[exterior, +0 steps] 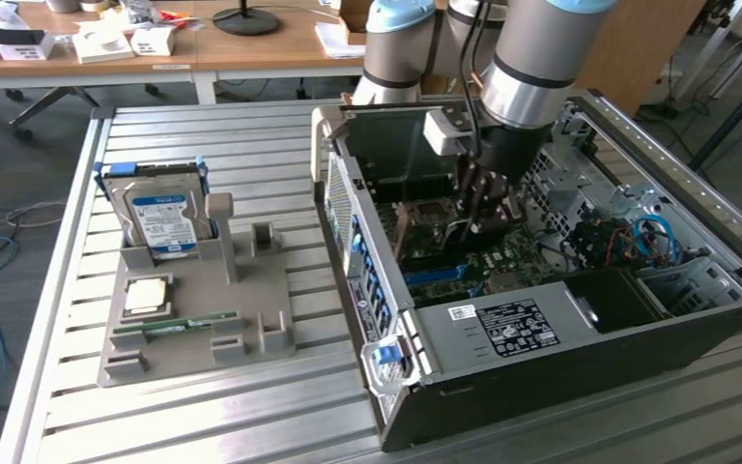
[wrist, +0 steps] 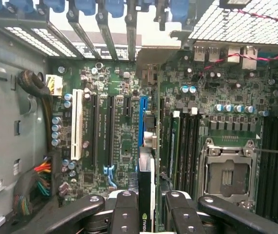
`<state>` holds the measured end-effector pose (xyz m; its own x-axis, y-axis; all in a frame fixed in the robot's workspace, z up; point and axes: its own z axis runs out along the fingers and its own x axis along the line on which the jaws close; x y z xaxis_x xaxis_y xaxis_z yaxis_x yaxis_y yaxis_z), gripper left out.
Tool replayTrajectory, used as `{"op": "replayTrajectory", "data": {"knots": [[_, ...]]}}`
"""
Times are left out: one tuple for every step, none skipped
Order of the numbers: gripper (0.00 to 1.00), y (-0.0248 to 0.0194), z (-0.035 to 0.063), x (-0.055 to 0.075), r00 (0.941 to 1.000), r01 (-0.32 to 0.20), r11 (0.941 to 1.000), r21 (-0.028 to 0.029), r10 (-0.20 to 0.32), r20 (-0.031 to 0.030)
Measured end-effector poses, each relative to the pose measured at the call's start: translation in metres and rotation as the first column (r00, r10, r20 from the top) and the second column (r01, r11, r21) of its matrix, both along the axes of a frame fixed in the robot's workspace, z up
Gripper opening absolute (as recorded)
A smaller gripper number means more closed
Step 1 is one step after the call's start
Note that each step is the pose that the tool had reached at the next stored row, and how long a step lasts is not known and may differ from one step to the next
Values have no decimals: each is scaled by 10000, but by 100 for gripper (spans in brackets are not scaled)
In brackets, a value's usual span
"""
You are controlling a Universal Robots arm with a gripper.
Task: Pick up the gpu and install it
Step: 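Insert the gpu into the slot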
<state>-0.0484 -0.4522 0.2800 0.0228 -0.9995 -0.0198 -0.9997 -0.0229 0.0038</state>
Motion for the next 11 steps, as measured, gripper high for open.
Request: {"op": "replayTrajectory", "data": {"knots": [[26, 0, -10, -10, 10000, 1, 10000, 0, -1, -1], [26, 0, -18, -17, 10000, 1, 10000, 0, -1, -1], [26, 0, -25, -19, 10000, 1, 10000, 1, -1, -1], [26, 0, -30, -19, 10000, -1, 10000, 0, 1, -1], [26, 0, -38, -20, 10000, -1, 10000, 0, 1, -1], [26, 0, -47, -22, 10000, 0, 10000, 1, 0, -1], [26, 0, -55, -24, 10000, 1, 10000, 0, -1, -1], [26, 0, -63, -25, 10000, 1, 10000, -1, -1, -1], [26, 0, -71, -28, 10000, 1, 10000, 0, -1, -1], [26, 0, -77, -32, 10000, 2, 10000, 0, -2, -1], [26, 0, -79, -32, 10000, 1, 10000, -2, -1, -2]]}}
